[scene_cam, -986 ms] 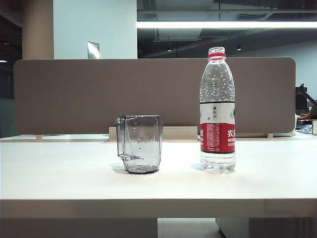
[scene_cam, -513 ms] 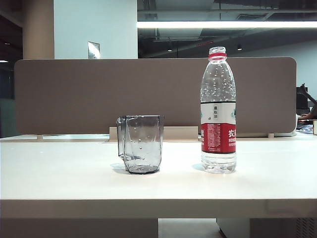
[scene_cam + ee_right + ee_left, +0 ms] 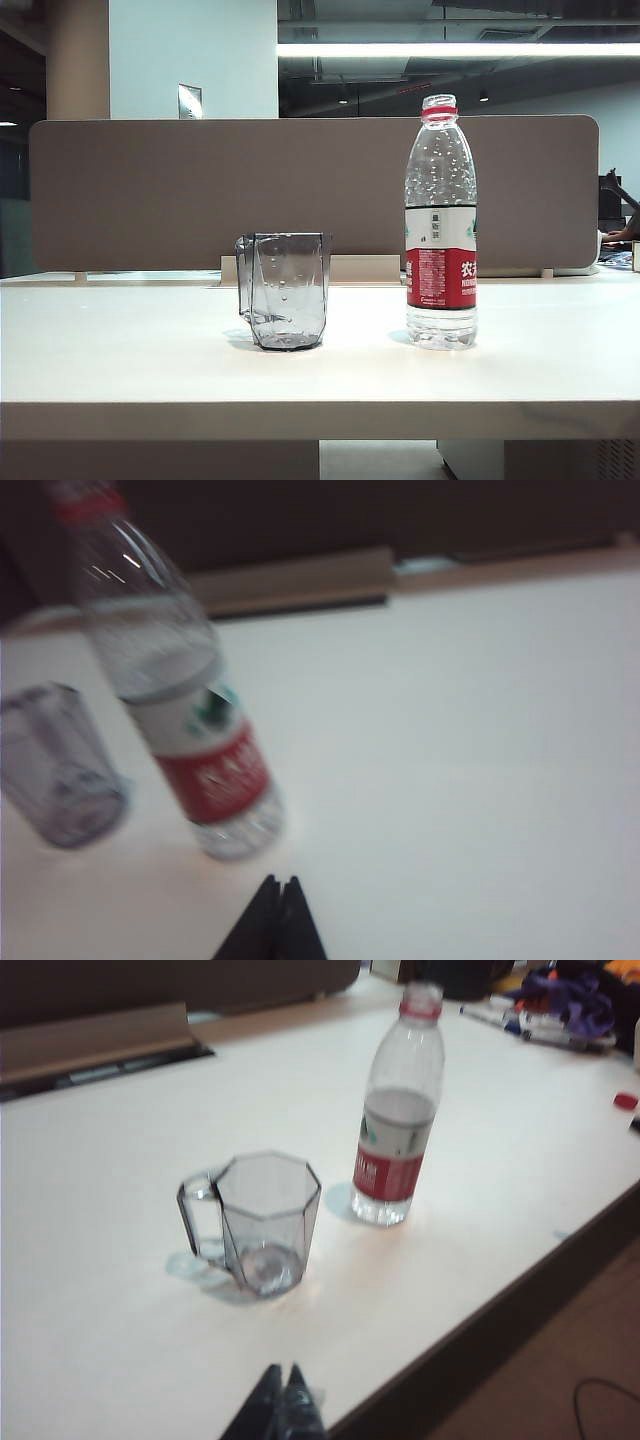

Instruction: Pick up the mineral water bottle on the table and pour a little water into the mug.

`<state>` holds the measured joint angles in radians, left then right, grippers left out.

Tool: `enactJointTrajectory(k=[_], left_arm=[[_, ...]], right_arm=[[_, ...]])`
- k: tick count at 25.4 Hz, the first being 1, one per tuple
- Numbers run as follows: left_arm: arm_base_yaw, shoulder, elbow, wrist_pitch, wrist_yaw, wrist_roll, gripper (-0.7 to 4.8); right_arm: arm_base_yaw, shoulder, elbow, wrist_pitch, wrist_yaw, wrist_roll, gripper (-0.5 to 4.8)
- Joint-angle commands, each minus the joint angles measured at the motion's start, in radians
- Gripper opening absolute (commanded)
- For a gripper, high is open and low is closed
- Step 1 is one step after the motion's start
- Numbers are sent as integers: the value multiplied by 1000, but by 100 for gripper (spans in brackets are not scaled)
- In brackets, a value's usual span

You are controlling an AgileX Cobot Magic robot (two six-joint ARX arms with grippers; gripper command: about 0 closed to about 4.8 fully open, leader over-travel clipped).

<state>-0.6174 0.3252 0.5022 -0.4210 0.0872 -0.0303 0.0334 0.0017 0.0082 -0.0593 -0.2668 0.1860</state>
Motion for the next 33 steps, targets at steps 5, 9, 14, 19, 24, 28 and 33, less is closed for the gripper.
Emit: enactJointTrajectory(k=[5,9,14,19,24,28,33], left_arm=[[0,-2,-43,-38,3,4,-5],[-1,-2,-43,-37,3,4,-5],[-1,-2,-43,-37,3,4,-5],[-1,-2,-43,-37,3,4,-5],[-1,-2,-43,-37,3,4,-5],[-1,-2,-43,-37,3,4,-5],[-1,-2,-43,-37,3,4,-5]], right_arm=[[0,52,320,-96,-27,-2,-1],[0,214,566,-292,-59,-201,-1],[5,520,767,-408,-58,-338,59],[85,811,736,-357,-42,-403,58],[187,882,446,247,82,-202,59],[187,920,198,656,92,15,64],[187,1010,77,689,90,56,82]])
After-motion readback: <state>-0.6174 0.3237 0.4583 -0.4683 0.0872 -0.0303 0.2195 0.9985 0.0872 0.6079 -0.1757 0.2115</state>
